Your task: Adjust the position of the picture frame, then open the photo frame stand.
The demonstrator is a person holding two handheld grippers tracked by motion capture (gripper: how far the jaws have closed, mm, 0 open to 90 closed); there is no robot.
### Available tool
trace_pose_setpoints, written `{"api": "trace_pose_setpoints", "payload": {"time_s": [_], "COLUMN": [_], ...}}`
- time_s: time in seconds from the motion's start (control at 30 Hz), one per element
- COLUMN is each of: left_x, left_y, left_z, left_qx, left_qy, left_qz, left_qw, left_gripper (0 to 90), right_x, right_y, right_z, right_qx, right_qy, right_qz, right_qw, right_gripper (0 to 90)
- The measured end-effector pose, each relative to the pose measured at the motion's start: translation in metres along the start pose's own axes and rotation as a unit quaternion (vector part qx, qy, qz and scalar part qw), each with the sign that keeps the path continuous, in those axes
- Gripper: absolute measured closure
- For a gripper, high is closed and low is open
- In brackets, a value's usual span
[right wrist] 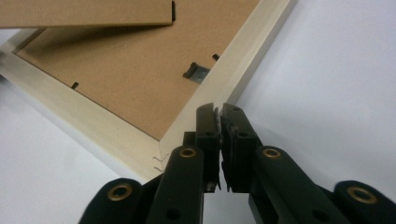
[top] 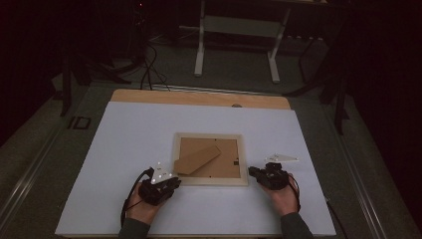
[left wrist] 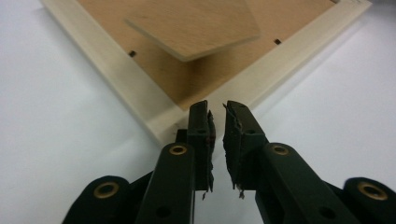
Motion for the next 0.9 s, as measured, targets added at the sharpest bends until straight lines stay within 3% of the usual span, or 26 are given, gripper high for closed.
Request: {"api": "trace_pose_setpoints", "payload": {"time_s": [0.23,0.37,0.63,0.73,0.9], "left_x": [0.018,0.027,0.037,0.038,0.04], "left_y": [-0.004,-0.007,-0.011,-0.013,-0.017], "left_z": [-0.001,0.0,0.001,-0.001,-0.002], "left_qx": [-0.009,-0.013,-0.016,-0.023,-0.03], "left_qy": [-0.036,-0.057,-0.077,-0.088,-0.093], "left_qz": [-0.022,-0.023,-0.031,-0.021,-0.025], "left_qw": [0.9991,0.998,0.9964,0.9956,0.9949], "left_gripper": [72.8,70.5,67.1,64.4,62.3], "right_x": [-0.004,-0.006,-0.008,-0.009,-0.013], "right_y": [-0.003,-0.008,-0.009,-0.009,-0.01], "right_z": [-0.002,-0.004,-0.002,-0.003,-0.001], "right_qx": [-0.011,-0.019,-0.02,-0.02,-0.019], "right_qy": [0.002,0.0,0.001,-0.001,0.002], "right_qz": [0.007,0.007,0.007,0.007,0.011], "right_qw": [0.9999,0.9998,0.9998,0.9998,0.9998], "right_gripper": [79.1,78.0,76.6,75.5,74.3]}}
Point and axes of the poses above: each handheld gripper's, and its own axes: y roughly forward along the jaws, z roughly out of its underside, x roughly to its left, the point moved 7 cm from there along y, roughly forward along the jaws, and after that the axes turned 14 degrees about -z, right-handed, at the moved point
